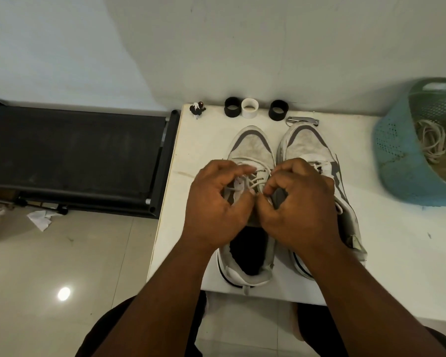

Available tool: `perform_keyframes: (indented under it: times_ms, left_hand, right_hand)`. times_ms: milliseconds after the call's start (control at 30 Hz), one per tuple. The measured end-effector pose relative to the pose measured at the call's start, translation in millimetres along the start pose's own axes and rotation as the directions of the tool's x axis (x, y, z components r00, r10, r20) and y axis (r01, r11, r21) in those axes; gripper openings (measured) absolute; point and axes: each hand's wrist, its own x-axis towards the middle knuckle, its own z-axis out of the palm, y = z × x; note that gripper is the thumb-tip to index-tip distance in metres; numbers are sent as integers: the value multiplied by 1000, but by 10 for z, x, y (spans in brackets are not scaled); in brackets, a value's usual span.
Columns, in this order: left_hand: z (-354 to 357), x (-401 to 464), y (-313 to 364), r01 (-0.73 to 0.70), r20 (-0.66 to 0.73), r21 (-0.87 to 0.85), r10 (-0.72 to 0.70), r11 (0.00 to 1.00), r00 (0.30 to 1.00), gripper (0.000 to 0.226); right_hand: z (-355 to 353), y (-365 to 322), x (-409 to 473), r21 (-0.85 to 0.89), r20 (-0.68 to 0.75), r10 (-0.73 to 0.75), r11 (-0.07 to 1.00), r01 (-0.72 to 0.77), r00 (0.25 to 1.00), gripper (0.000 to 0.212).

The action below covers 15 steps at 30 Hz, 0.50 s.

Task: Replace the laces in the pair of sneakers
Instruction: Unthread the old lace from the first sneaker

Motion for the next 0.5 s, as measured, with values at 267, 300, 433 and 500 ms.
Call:
perform_keyframes:
  times_ms: [267,300,433,500]
  left_hand:
    - [-23,24,-53,73,-101,227,-51,971,994,15]
    - [-13,30,-67,116,-122,222,-91,968,988,19]
    - [-78,113,-71,401,-275,-146,-427,904,861,28]
    - [-119,99,-36,278,-335,-68,-285,958,898,16]
  right_hand:
    - [-11,39,24,53,14,19,998,-20,1000,10]
    - [-10,42,25,58,17,24,998,-25,1000,10]
    - [-15,39,15,64,19,25,998,-26,999,9]
    - [-10,38,13,65,16,24,998,-25,1000,9]
